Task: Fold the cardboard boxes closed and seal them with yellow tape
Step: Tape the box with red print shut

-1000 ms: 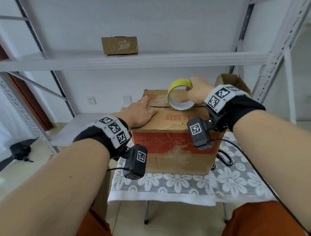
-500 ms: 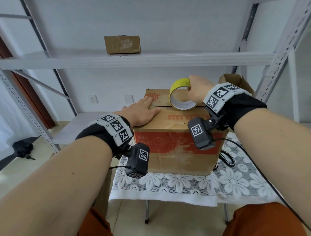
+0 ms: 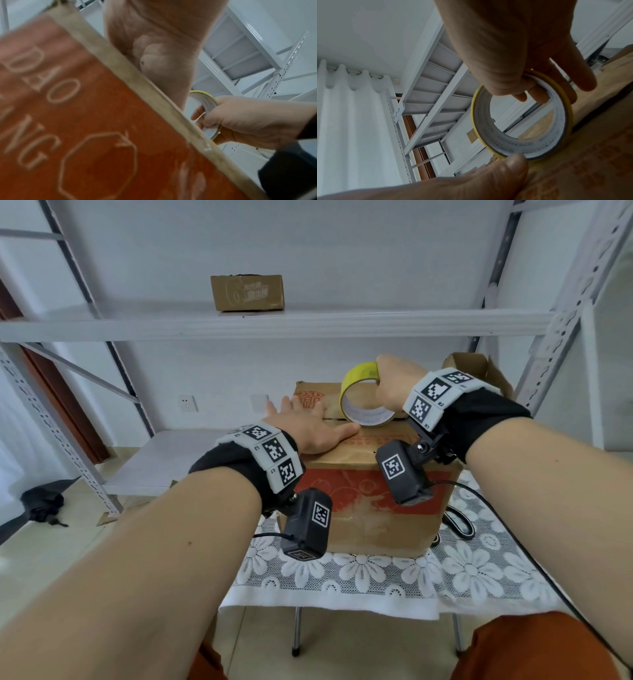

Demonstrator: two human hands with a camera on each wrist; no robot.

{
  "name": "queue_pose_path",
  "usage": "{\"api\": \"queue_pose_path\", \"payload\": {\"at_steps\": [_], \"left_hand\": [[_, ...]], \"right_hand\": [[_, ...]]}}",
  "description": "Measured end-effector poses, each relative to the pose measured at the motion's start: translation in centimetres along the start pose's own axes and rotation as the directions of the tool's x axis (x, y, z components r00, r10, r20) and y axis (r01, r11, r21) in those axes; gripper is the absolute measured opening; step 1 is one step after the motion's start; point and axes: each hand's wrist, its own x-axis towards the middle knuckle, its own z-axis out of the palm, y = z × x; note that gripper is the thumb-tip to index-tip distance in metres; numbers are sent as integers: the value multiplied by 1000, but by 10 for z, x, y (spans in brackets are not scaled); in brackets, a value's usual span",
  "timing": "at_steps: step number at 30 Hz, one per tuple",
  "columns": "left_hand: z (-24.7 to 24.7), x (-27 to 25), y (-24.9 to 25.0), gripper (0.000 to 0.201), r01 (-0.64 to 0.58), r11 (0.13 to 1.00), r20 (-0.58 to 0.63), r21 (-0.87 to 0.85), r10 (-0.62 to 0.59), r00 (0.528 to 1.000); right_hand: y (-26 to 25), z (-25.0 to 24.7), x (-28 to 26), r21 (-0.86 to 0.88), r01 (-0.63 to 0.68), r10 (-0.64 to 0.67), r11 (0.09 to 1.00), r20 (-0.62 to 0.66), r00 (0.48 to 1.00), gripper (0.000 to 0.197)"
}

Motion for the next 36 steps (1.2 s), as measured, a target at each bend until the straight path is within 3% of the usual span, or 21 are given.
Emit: {"api": "queue_pose_path", "payload": {"at_steps": [6, 14, 17, 24, 28, 36], "left_hand": [[8, 3, 12, 107, -79, 996, -42, -50, 77, 996], [11, 9, 15, 112, -119, 992, 32, -36, 120, 992], [10, 6, 16, 105, -124, 992, 35, -34, 125, 992], [8, 6, 15, 102, -115, 993, 46, -35, 117, 992], [10, 10, 16, 109, -91, 995, 39, -34, 92, 995], [11, 13, 17, 110, -67, 996, 19, -64, 68, 998]], "right_hand": [[0, -1, -4, -7, 19, -19, 1000, 1, 1000, 3], [9, 4, 2, 178, -61, 57, 982, 28, 998, 11], [14, 8, 2, 165, -107, 95, 981, 79, 992, 26], [16, 14, -3, 134, -151, 125, 979, 181, 975, 19], [16, 17, -4, 80, -154, 138, 985, 172, 975, 33], [20, 3, -21, 16, -138, 134, 990, 165, 977, 42]]}}
